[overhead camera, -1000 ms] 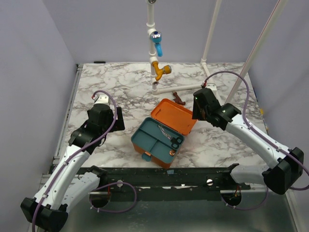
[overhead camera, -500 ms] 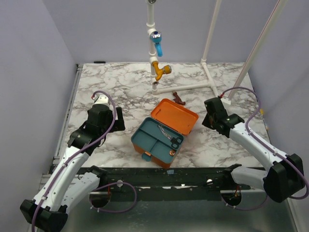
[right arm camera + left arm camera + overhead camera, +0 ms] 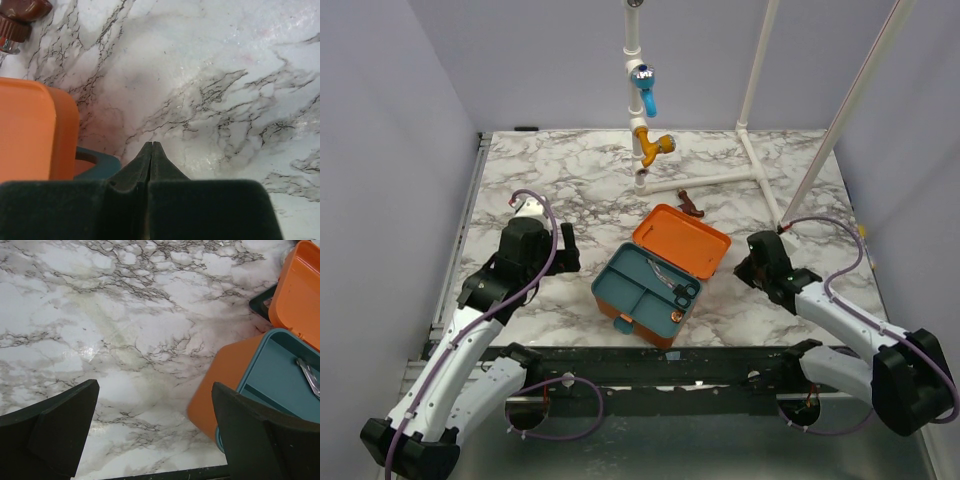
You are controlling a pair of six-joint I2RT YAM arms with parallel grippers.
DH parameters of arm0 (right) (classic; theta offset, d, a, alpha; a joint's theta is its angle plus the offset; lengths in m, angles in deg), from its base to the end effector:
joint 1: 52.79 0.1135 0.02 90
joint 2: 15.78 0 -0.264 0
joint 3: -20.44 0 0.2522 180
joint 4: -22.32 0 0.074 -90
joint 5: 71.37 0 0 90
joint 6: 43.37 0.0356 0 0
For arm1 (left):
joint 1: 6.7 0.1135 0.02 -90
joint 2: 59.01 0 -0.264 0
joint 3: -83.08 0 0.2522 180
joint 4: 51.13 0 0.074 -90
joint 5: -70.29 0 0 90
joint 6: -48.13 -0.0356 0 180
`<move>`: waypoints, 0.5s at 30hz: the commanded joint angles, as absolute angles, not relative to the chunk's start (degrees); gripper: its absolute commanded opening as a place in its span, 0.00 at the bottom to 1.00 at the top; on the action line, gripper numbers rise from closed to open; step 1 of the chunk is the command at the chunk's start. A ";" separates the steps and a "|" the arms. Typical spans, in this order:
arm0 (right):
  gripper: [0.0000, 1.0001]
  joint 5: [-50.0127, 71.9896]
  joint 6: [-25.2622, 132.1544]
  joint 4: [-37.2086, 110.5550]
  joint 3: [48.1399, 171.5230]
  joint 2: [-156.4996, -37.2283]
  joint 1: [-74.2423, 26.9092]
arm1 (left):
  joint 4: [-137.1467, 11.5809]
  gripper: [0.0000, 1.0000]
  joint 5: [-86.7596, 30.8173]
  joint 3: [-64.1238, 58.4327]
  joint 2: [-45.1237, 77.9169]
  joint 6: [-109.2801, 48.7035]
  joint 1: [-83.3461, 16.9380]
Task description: Organize the medicine kit
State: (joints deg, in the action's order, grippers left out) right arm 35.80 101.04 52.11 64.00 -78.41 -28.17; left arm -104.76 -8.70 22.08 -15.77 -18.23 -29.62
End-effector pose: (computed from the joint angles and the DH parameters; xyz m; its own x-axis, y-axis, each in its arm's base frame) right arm 0.1935 0.0771 0.1842 -0.5785 0.5895 -0.5637 0.4279 0.8077 0.4056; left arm 0.1465 -0.0545 0.3074 -0.5905 -0.1777 -0.7872 0.0032 0.9749 -0.2224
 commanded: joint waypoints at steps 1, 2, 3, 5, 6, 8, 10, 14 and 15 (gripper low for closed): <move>0.01 35.24 96.45 39.01 57.89 -74.30 -28.53 | -101.80 0.99 -15.62 23.03 -16.38 -19.48 -29.29; 0.01 35.24 103.32 36.88 56.83 -73.42 -28.56 | -101.13 0.99 -17.14 23.23 -16.54 -19.69 -29.29; 0.01 35.56 103.53 35.09 55.74 -72.59 -28.49 | -100.65 0.99 -17.95 23.51 -16.64 -19.64 -29.29; 0.01 35.52 103.08 31.54 54.03 -71.78 -28.53 | -100.03 0.98 -19.64 23.84 -16.54 -20.13 -29.29; 0.01 35.36 102.90 30.05 53.38 -71.64 -28.51 | -99.60 0.98 -22.45 24.11 -16.19 -20.47 -29.29; 0.01 34.58 102.54 26.59 51.75 -71.87 -28.51 | -99.41 0.98 -26.03 24.23 -14.40 -20.71 -29.29; 0.01 33.96 102.75 23.36 50.47 -72.57 -28.54 | -99.59 0.99 -28.84 24.07 -12.02 -20.85 -29.30; 0.01 32.90 102.95 18.18 49.16 -74.66 -28.52 | -99.49 0.98 -33.34 23.78 -8.41 -21.36 -29.29; 0.01 32.40 102.83 16.66 48.78 -75.21 -28.49 | -99.26 0.98 -34.70 23.88 -7.60 -21.43 -29.29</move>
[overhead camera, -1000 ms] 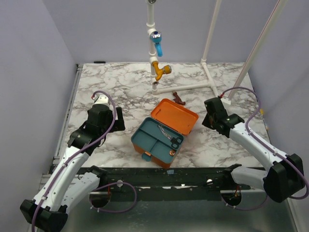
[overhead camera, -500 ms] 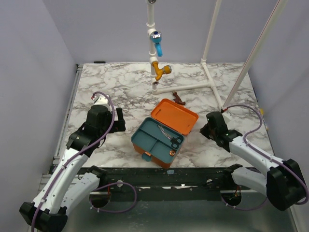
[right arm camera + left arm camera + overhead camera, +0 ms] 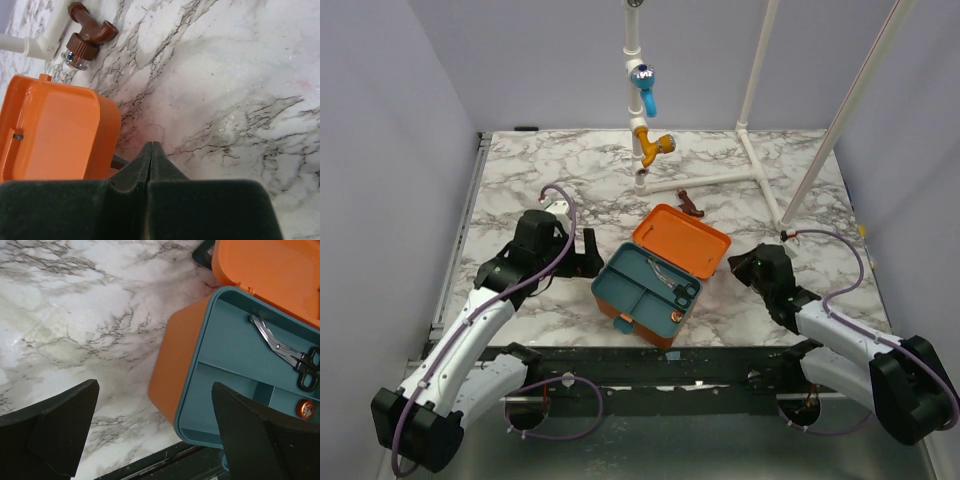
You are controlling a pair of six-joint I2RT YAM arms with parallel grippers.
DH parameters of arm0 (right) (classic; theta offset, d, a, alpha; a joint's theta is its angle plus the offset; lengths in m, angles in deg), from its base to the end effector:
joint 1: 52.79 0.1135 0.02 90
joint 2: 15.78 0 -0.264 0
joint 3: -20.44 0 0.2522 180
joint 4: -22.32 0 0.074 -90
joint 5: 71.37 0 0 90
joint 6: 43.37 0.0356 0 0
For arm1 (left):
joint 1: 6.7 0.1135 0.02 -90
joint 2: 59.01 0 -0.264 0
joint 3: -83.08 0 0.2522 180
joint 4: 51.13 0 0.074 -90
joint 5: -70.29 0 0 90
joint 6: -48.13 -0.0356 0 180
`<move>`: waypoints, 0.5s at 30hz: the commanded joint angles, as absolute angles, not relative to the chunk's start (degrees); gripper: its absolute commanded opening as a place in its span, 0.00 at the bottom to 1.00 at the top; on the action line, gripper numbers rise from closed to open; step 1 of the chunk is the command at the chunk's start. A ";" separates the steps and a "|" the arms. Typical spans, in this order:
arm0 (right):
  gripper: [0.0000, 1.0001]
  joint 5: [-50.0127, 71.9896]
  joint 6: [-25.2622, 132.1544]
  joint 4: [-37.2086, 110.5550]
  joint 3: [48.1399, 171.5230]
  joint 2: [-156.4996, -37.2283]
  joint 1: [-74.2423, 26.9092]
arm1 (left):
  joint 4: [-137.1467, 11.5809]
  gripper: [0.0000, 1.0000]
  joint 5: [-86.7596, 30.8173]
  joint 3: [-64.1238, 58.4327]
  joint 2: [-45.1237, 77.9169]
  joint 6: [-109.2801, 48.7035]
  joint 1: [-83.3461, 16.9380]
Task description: Organize the medicine kit
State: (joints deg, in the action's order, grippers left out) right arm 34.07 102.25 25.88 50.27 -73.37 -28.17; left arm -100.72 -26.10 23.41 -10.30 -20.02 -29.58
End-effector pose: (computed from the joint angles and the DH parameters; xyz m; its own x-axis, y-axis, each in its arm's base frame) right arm 0.1805 0.0723 0.1626 -0.4276 0.6791 -0.5966 0.2800 0.7270 0.6269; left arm 0.1632 -0.0732 0.2915 -0.7075 -0.1029 -0.6992 0.2189 0.9088 -0.3552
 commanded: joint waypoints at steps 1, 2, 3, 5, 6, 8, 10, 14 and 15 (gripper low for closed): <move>0.01 31.76 102.75 15.21 48.28 -75.75 -28.53 | -99.27 0.99 -35.86 23.93 -6.90 -21.48 -29.29; 0.01 31.44 102.56 13.53 47.90 -76.23 -28.46 | -99.46 0.99 -36.61 23.89 -5.93 -21.52 -29.29; 0.01 31.18 102.47 12.27 47.54 -76.84 -28.49 | -99.67 0.98 -37.16 23.70 -5.18 -21.56 -29.29; 0.01 30.79 102.18 9.84 47.09 -77.92 -28.54 | -100.12 0.99 -37.38 23.54 -3.92 -21.65 -29.29; 0.01 30.48 102.10 8.86 46.87 -78.41 -28.47 | -100.22 0.99 -37.46 23.53 -3.45 -21.72 -29.29; 0.01 29.81 102.07 5.95 46.19 -79.64 -28.57 | -100.27 0.98 -37.51 23.62 -2.67 -21.74 -29.30; 0.01 29.21 102.11 2.98 45.51 -81.04 -28.48 | -101.07 0.98 -37.24 23.48 -1.08 -21.74 -29.29; 0.01 27.72 102.35 -3.02 44.28 -83.47 -28.45 | -102.34 0.98 -36.79 23.01 2.22 -21.83 -29.35; 0.01 27.41 102.36 -4.37 43.93 -83.88 -28.54 | -102.58 0.97 -36.88 22.86 2.94 -21.91 -29.35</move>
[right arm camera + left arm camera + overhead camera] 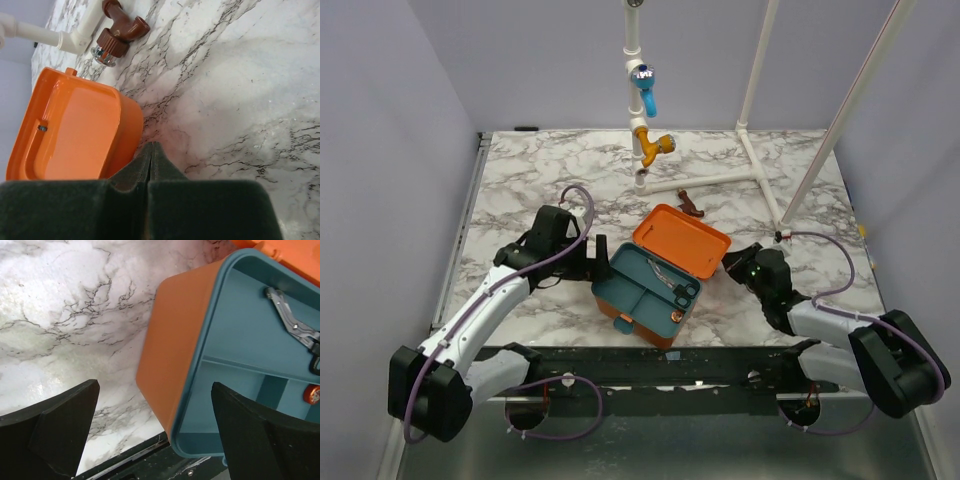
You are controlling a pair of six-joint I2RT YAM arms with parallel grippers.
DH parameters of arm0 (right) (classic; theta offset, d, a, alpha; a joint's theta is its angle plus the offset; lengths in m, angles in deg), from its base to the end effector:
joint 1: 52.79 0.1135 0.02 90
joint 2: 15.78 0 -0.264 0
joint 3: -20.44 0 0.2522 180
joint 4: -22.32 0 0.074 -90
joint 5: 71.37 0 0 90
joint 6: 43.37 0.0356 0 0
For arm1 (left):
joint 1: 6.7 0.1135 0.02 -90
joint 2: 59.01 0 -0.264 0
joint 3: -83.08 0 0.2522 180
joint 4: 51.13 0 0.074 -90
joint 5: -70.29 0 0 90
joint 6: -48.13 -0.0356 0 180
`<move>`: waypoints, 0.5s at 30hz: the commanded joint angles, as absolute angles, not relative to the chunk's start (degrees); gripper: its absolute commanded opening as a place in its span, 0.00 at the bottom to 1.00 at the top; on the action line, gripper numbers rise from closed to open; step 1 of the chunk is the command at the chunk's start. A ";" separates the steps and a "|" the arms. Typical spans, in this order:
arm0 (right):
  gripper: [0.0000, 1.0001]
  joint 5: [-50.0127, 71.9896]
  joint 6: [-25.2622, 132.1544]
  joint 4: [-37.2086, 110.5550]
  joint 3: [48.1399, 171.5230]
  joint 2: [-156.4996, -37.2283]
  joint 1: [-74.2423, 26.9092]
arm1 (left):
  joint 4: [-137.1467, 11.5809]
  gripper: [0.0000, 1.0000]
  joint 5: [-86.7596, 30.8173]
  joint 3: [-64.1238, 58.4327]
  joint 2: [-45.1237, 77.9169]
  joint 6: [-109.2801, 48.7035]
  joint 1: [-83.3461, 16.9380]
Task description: Organize the medicine kit
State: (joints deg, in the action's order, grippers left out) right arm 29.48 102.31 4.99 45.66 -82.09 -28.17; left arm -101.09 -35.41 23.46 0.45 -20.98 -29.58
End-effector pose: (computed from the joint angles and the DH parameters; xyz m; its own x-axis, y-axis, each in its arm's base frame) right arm 0.1880 0.0788 0.1456 -0.4151 0.7020 -0.5787 0.1601 0.6825 0.7131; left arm 0.1878 -0.0897 0.2589 -0.8483 -0.0146 -0.5293 0.2491 0.8711 -0.4233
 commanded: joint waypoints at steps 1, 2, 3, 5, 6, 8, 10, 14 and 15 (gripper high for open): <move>0.01 27.17 102.19 -6.21 43.51 -84.26 -28.52 | -102.76 0.96 -37.02 22.83 3.56 -21.92 -29.36; 0.01 27.16 102.07 -7.97 42.90 -84.59 -28.47 | -102.95 0.96 -37.11 22.80 4.18 -21.92 -29.38; 0.01 27.18 101.65 -10.31 42.25 -84.91 -28.45 | -103.09 0.95 -37.12 22.75 4.60 -21.92 -29.38; 0.01 27.73 100.79 -14.37 40.80 -85.31 -28.46 | -103.29 0.94 -37.01 22.63 5.38 -21.92 -29.38; 0.01 28.03 100.34 -15.91 40.24 -85.49 -28.50 | -103.38 0.94 -36.93 22.63 5.58 -21.92 -29.38; 0.01 28.11 99.44 -19.43 39.32 -85.83 -28.52 | -103.38 0.93 -36.71 22.65 5.91 -21.92 -29.38; 0.01 27.25 98.14 -22.78 38.63 -86.42 -28.46 | -103.47 0.92 -36.68 22.58 6.26 -21.85 -29.38; 0.01 25.50 96.72 -29.54 37.80 -88.47 -28.49 | -103.64 0.91 -36.59 22.48 6.81 -21.83 -29.55; 0.01 24.99 96.38 -31.08 37.80 -89.34 -28.46 | -103.65 0.91 -36.61 22.43 6.82 -21.89 -29.56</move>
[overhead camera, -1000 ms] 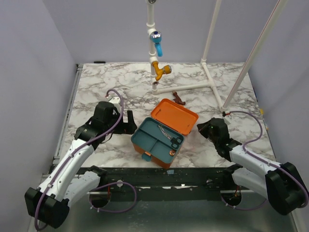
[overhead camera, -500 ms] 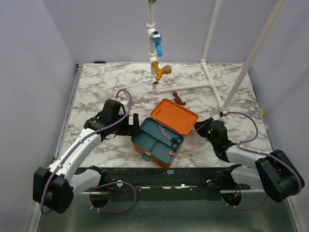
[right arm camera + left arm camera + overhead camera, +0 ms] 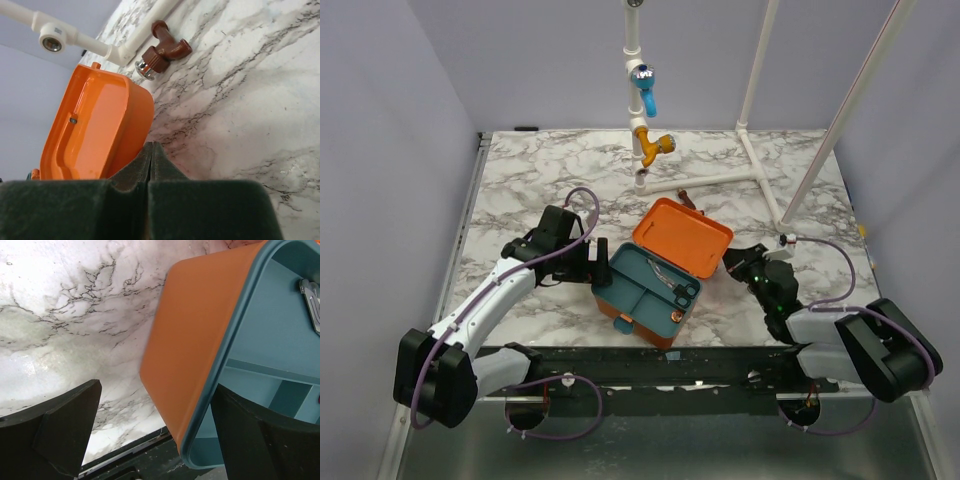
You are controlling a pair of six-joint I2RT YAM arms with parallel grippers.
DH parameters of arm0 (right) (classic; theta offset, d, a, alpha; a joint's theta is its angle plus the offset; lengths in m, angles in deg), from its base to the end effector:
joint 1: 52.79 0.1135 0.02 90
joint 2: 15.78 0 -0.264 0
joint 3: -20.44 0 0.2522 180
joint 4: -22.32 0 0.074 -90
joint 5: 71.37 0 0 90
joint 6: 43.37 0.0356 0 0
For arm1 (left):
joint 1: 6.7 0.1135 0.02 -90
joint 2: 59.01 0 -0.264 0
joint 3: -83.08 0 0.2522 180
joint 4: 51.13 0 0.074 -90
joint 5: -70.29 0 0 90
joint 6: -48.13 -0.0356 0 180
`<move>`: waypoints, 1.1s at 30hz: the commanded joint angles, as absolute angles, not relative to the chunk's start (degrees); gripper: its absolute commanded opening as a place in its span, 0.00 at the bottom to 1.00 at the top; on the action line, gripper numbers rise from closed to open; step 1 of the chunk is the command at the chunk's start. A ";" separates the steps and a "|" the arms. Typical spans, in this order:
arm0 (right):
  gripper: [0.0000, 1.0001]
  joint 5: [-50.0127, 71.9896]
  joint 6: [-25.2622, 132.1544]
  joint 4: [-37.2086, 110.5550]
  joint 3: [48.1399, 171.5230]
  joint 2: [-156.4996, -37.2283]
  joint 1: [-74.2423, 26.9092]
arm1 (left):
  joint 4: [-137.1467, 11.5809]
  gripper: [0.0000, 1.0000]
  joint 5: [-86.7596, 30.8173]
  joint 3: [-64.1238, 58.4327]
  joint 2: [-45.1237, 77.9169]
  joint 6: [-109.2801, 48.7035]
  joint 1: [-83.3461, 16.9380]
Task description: Organize the medicine kit
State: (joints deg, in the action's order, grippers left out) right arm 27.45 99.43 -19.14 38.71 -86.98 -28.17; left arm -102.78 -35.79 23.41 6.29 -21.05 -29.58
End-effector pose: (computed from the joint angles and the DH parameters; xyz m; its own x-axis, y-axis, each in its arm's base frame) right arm 0.1786 0.0758 0.1405 -0.3284 0.7153 -0.6168 -0.0223 0.6470 0.7622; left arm 0.1981 -0.0943 0.2376 -0.9063 0.0118 -0.4224 0.2026 0.8893 -0.4099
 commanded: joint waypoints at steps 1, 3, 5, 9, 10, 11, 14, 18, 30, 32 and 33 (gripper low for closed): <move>0.01 24.19 96.21 -33.27 37.75 -90.51 -28.50 | -103.65 0.91 -36.56 22.46 6.89 -21.92 -29.63; 0.01 22.32 95.88 -38.36 37.66 -93.25 -28.55 | -103.71 0.91 -36.29 22.39 6.86 -21.91 -29.81; 0.01 19.73 95.22 -44.59 37.65 -96.42 -28.50 | -103.78 0.90 -36.05 22.48 6.86 -21.93 -29.91; 0.01 14.35 92.97 -59.80 37.30 -103.42 -28.45 | -103.86 0.90 -35.33 22.46 6.74 -21.99 -30.26; 0.01 13.65 92.87 -62.41 37.20 -104.52 -28.52 | -103.97 0.90 -35.14 22.48 6.81 -21.95 -30.39; 0.01 13.09 92.81 -64.50 37.19 -105.43 -28.53 | -103.97 0.90 -34.94 22.48 6.82 -21.92 -30.43; 0.01 10.79 91.92 -65.35 37.77 -105.82 -28.53 | -104.00 0.90 -34.78 22.44 6.87 -21.83 -30.65; 0.01 8.77 89.24 -64.47 38.30 -103.45 -28.50 | -104.00 0.90 -34.57 22.31 7.07 -21.83 -30.86; 0.01 1.09 82.85 -55.35 45.19 -96.07 -28.53 | -104.13 0.90 -34.48 22.04 7.70 -21.92 -30.96; 0.01 -1.76 82.33 -55.25 46.10 -95.82 -28.51 | -104.16 0.90 -34.39 22.04 7.69 -21.92 -30.96; 0.01 -2.88 81.97 -55.10 46.35 -95.63 -28.46 | -104.16 0.90 -34.32 22.04 7.63 -21.92 -30.96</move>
